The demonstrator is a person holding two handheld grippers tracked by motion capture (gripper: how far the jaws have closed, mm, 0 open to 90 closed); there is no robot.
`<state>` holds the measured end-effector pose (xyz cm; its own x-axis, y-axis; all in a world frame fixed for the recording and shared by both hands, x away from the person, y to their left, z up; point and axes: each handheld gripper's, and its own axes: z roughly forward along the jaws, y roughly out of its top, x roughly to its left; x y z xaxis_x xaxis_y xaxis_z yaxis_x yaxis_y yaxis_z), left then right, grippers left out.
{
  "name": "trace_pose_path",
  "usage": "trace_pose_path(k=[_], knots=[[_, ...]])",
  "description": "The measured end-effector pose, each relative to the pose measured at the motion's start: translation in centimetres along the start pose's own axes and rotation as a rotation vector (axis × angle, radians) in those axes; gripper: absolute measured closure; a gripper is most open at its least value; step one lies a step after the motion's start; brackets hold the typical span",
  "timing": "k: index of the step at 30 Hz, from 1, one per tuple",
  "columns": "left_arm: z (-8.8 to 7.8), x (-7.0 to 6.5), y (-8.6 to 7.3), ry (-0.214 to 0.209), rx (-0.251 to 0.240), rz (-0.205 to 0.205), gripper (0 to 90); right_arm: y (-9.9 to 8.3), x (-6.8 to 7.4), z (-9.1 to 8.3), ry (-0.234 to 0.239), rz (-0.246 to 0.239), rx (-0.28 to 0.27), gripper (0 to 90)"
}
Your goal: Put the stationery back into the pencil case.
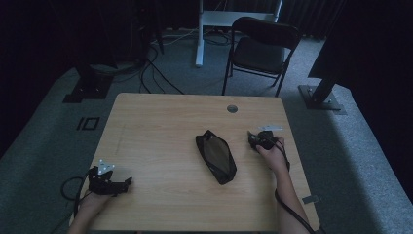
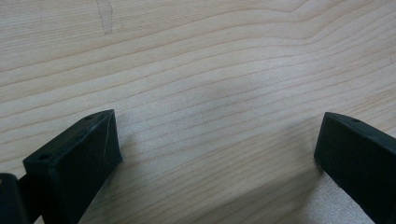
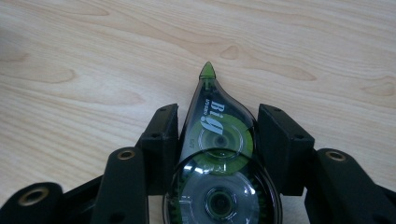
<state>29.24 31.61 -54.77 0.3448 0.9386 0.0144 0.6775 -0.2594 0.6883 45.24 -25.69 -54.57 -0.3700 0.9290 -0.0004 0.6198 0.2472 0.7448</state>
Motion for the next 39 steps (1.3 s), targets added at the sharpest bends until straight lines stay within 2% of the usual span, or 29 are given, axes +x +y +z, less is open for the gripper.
trace_pose_path(k=[3,9,12,16,25,29,33,39], knots=[[0.0,0.0,0.0,0.0,0.0,0.0,0.4,0.0,0.1,-0.4,-0.004,-0.014,0.004,50.1],[0.0,0.0,0.0,0.0,0.0,0.0,0.5,0.5,0.1,-1.5,-0.01,-0.001,-0.022,50.2],[0.0,0.0,0.0,0.0,0.0,0.0,0.4,1.1,0.3,-2.5,0.037,0.023,-0.041,50.3],[0.0,0.0,0.0,0.0,0.0,0.0,0.4,1.4,0.5,-3.1,0.04,0.016,-0.043,50.4],[0.0,0.0,0.0,0.0,0.0,0.0,0.5,2.4,1.6,-4.8,0.094,0.021,-0.069,50.4],[0.0,0.0,0.0,0.0,0.0,0.0,0.4,2.9,2.0,-5.4,0.093,0.014,-0.067,50.5],[0.0,0.0,0.0,0.0,0.0,0.0,0.4,3.5,2.6,-6.4,0.092,0.003,-0.09,50.5],[0.0,0.0,0.0,0.0,0.0,0.0,0.4,4.5,4.1,-7.9,0.071,-0.024,-0.112,50.5]])
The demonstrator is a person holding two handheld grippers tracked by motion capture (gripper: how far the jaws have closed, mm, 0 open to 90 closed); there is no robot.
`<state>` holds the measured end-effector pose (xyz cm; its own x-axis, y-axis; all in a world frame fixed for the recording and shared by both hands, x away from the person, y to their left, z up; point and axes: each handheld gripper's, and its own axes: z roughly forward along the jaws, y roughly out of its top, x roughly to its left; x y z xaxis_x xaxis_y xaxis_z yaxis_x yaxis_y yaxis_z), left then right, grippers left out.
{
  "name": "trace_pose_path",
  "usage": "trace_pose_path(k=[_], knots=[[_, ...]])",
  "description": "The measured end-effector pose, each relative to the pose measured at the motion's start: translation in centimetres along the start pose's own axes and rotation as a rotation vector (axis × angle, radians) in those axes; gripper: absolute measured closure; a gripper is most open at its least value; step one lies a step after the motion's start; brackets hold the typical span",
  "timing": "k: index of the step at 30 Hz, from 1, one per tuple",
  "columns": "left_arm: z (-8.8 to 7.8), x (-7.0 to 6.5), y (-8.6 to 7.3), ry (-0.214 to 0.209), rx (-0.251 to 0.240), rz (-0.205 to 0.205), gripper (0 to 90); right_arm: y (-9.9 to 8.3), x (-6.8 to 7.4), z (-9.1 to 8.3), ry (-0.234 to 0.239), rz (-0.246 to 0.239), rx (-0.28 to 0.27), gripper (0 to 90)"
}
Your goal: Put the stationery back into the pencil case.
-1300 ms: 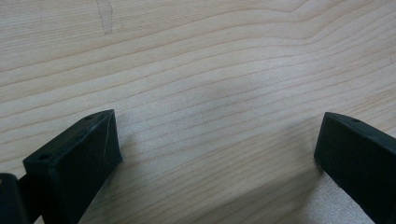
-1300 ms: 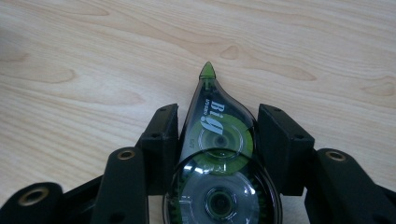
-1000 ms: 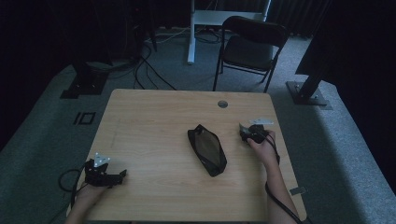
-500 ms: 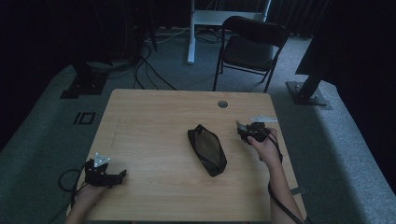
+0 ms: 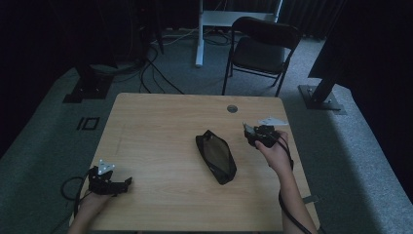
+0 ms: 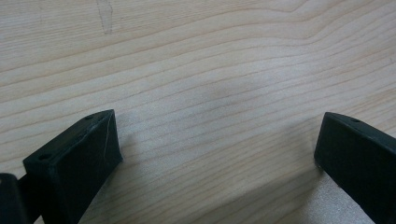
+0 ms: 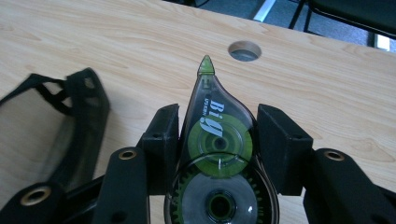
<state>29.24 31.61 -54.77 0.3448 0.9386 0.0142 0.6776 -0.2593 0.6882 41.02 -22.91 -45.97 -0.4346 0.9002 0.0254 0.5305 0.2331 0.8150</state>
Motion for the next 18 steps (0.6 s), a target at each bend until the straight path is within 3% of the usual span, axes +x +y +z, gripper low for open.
trace_pose_path(k=[15,18], knots=[[0.0,0.0,0.0,0.0,0.0,0.0,0.4,1.9,3.5,-1.5,0.049,-0.014,-0.036,50.6],[0.0,0.0,0.0,0.0,0.0,0.0,0.4,2.1,4.5,-1.7,0.045,-0.036,-0.042,50.6]])
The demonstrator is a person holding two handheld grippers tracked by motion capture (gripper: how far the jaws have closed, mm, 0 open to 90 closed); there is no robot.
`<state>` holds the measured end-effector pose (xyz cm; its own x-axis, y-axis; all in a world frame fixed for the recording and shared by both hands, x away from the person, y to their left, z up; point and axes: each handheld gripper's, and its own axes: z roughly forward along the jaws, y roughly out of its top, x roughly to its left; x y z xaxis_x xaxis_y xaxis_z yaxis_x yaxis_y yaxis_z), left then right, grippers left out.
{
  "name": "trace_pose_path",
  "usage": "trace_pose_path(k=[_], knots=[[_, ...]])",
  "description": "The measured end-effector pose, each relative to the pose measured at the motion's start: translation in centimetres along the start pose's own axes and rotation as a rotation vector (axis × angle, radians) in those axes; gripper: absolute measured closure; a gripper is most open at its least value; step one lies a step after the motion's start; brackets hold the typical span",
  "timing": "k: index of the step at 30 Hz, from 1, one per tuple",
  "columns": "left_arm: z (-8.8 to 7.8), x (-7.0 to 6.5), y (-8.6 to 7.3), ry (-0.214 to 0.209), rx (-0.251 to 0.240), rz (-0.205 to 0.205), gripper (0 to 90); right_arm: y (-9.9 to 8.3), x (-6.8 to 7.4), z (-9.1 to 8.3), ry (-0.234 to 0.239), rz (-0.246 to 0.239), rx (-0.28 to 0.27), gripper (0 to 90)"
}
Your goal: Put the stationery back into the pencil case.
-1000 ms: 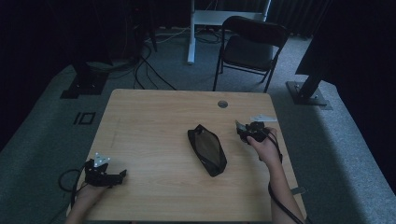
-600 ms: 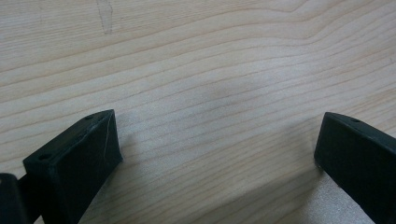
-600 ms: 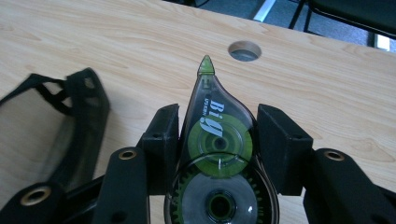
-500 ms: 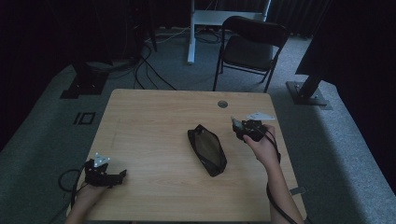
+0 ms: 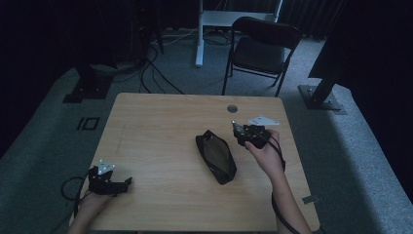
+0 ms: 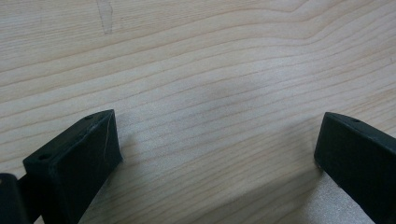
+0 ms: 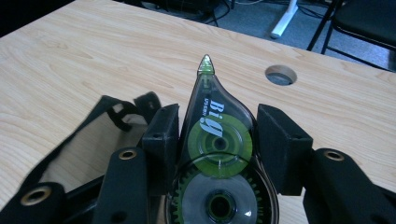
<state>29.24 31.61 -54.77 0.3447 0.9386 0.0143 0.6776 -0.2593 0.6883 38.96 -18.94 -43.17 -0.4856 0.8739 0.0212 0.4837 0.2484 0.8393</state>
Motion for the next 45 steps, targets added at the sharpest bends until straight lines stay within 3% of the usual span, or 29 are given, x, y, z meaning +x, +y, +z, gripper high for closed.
trace_pose_path(k=[2,8,10,19,25,34,41,45], knots=[[0.0,0.0,0.0,0.0,0.0,0.0,0.4,0.0,0.3,0.0,-0.008,-0.009,-0.005,50.6],[0.0,0.0,0.0,0.0,0.0,0.002,0.4,0.2,1.6,0.2,0.041,0.024,-0.013,50.6],[0.0,0.0,0.0,0.0,0.0,0.002,0.4,0.2,2.1,0.3,0.032,0.016,-0.016,50.6],[0.0,0.0,0.0,0.0,0.0,0.002,0.4,0.0,4.0,1.1,0.067,0.035,0.014,50.6],[0.0,0.0,0.0,0.0,0.0,0.002,0.4,-0.4,5.2,1.9,0.059,0.014,0.048,50.7],[0.0,0.0,0.0,0.0,0.0,0.0,0.5,-1.1,6.7,3.4,0.048,0.049,0.086,50.7],[0.0,0.0,0.0,0.0,0.0,0.0,0.4,-1.5,7.4,4.2,0.058,0.048,0.111,50.7],[0.0,0.0,0.0,0.0,0.0,0.0,0.5,-1.7,8.0,4.7,0.036,0.055,0.129,50.7]])
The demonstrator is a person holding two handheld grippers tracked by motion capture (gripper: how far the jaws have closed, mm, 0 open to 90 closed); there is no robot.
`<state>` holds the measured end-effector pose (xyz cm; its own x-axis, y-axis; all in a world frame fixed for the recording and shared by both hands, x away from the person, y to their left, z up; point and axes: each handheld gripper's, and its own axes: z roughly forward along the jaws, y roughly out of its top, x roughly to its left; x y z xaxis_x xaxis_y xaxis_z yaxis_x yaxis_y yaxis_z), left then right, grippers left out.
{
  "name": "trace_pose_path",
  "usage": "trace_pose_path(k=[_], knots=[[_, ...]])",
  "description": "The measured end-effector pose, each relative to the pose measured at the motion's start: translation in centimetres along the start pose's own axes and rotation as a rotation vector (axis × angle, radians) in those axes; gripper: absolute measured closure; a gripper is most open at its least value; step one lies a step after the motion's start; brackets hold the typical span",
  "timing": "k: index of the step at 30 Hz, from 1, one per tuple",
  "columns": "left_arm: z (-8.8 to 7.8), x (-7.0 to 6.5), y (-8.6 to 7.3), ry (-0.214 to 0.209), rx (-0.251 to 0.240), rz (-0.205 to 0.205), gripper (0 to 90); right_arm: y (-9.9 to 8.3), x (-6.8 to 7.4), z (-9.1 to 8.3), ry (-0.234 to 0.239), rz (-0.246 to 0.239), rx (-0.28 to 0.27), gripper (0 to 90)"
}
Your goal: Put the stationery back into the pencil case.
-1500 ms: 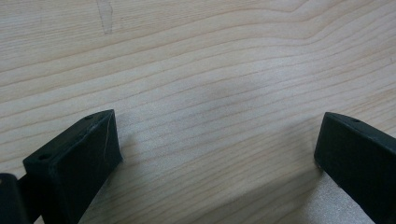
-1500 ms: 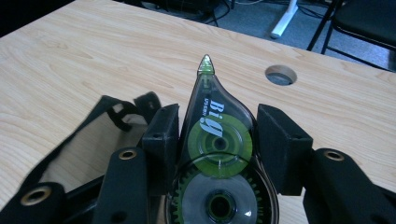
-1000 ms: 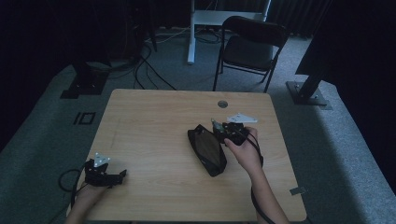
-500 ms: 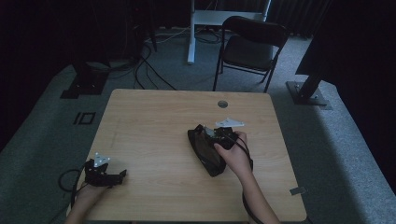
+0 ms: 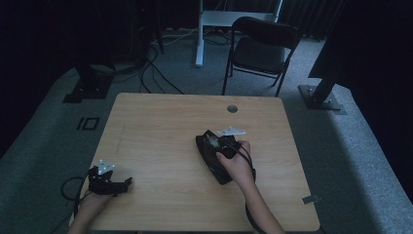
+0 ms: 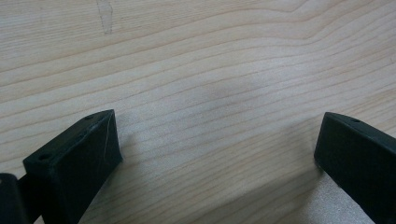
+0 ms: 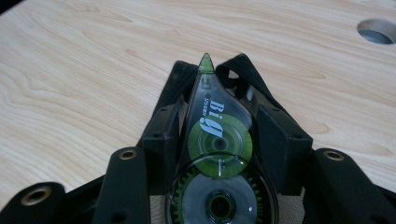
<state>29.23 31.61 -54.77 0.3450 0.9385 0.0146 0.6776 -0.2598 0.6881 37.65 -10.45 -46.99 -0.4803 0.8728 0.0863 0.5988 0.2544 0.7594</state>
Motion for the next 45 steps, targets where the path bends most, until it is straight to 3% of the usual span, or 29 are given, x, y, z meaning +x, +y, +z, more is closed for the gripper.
trace_pose_path(k=[7,18,28,45], knots=[[0.0,0.0,0.0,0.0,0.0,-0.001,0.5,-0.3,0.6,0.9,-0.038,0.009,0.024,50.7],[0.0,0.0,0.0,0.0,0.0,-0.001,0.5,-0.7,0.9,1.5,-0.031,0.041,0.069,50.7],[0.0,0.0,0.0,0.0,0.0,-0.001,0.5,-0.8,0.9,2.5,-0.077,0.054,0.133,50.6],[0.0,0.0,0.0,0.0,0.0,0.0,0.5,-0.7,1.0,3.9,-0.094,0.074,0.211,50.4]])
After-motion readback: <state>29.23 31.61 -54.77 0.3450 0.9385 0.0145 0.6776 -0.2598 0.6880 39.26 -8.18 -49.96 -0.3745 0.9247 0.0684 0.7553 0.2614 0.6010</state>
